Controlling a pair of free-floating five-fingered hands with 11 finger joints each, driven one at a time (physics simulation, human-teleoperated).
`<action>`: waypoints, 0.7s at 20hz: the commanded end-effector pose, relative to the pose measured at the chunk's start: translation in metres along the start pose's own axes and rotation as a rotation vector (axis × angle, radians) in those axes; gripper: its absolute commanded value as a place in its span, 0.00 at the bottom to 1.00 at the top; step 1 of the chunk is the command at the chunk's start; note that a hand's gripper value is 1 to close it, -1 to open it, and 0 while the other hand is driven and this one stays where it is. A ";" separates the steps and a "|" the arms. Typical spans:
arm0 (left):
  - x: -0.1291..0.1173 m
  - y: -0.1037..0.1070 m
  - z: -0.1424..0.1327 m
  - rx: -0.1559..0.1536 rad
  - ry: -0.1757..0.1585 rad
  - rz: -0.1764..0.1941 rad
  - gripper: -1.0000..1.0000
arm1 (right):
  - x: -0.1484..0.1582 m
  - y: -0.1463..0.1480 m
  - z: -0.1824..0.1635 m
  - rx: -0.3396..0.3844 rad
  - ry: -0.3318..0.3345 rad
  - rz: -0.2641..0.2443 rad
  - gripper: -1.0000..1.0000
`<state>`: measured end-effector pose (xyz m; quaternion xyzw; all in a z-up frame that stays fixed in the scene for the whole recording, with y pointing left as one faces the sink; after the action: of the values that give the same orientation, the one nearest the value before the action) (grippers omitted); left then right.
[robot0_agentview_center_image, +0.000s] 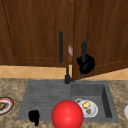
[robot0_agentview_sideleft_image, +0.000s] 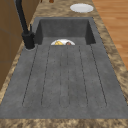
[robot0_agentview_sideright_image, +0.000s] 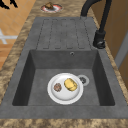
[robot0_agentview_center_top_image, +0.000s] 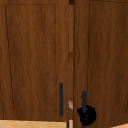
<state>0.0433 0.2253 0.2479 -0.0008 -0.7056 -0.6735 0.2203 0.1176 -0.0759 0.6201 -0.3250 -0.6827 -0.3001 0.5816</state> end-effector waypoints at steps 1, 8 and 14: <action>0.000 0.000 0.000 0.000 0.000 0.000 0.50 | -0.002 -0.020 -0.021 -0.005 0.026 -0.025 1.00; 0.000 0.000 0.000 0.000 0.000 0.000 0.50 | -0.003 -0.030 -0.026 0.040 0.021 -0.030 1.00; 0.000 0.000 0.000 0.000 0.000 0.000 0.50 | -0.002 -0.059 0.000 0.060 0.023 -0.041 1.00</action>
<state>0.0433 0.2253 0.2479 -0.0008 -0.7056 -0.6735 0.2203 0.0938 -0.0934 0.6197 -0.2880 -0.6895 -0.2969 0.5945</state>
